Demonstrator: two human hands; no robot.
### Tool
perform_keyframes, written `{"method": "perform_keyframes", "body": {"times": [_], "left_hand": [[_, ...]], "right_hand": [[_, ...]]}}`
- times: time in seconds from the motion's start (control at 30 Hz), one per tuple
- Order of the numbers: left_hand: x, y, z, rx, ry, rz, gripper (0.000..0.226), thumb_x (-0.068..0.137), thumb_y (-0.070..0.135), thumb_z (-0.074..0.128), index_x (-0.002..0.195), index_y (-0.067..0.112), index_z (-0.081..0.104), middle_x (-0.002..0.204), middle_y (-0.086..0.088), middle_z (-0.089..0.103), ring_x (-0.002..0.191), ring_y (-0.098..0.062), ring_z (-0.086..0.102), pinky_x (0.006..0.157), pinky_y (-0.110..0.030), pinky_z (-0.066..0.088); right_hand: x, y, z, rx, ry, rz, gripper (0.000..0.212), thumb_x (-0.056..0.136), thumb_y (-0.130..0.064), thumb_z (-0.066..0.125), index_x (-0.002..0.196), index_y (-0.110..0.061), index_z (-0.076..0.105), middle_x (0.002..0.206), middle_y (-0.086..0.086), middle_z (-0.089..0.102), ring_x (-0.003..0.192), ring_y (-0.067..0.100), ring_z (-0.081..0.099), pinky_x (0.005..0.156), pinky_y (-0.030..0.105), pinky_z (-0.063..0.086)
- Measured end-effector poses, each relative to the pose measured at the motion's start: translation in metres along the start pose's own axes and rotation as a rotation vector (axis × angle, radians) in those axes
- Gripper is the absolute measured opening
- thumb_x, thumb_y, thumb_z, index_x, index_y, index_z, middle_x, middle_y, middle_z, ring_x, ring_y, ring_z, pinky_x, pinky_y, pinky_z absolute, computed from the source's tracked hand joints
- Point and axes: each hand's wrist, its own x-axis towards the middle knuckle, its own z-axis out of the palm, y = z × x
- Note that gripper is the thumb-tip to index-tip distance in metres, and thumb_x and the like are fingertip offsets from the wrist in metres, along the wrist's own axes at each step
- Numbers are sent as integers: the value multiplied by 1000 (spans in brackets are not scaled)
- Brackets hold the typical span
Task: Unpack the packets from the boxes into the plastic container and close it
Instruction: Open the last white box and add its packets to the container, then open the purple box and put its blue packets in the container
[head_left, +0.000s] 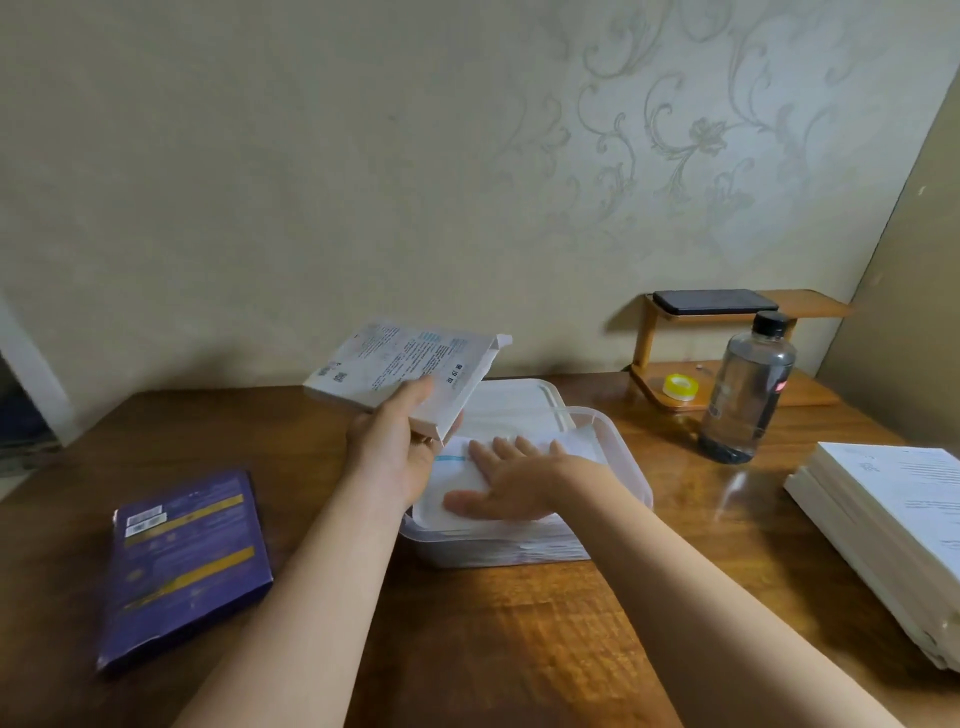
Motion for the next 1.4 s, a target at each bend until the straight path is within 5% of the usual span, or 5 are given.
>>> {"method": "perform_keyframes", "body": {"times": [0.2, 0.37, 0.5, 1.0, 1.4], "left_hand": [[-31, 11, 12, -28, -122, -152, 18, 96, 20, 69, 110, 10, 68, 97, -11, 78, 91, -24, 71, 60, -32, 64], [-59, 15, 35, 8, -185, -208, 29, 97, 35, 65, 105, 7, 70, 81, -11, 77, 62, -22, 73, 53, -29, 62], [-89, -5, 70, 144, -239, -248, 27, 98, 39, 62, 96, 13, 69, 69, -6, 73, 54, -19, 67, 46, -25, 58], [-170, -157, 182, 555, -615, -321, 39, 99, 45, 59, 124, 16, 66, 109, -13, 77, 97, -33, 74, 54, -38, 59], [-183, -229, 201, 1101, -664, -5, 40, 101, 41, 57, 99, 3, 69, 83, -8, 74, 57, -15, 67, 46, -24, 49]], "right_hand": [[-16, 3, -4, 286, 231, 16, 72, 93, -67, 45, 149, -23, 38, 152, 3, 44, 141, 26, 39, 115, 50, 28], [-62, 48, -27, 1159, 677, 67, 29, 95, -25, 52, 97, -3, 71, 95, 12, 73, 91, 30, 66, 83, 38, 53], [-135, 94, -60, 1711, 621, -3, 40, 101, -37, 50, 109, -1, 66, 98, 21, 70, 90, 34, 67, 94, 49, 53], [-316, 243, -8, 1478, 728, 285, 19, 98, -9, 56, 113, -4, 67, 120, 29, 65, 97, 47, 69, 77, 51, 60], [-347, 288, 43, 1157, 702, 555, 20, 95, -9, 51, 100, -10, 70, 100, 18, 71, 72, 26, 67, 57, 40, 61]]}}
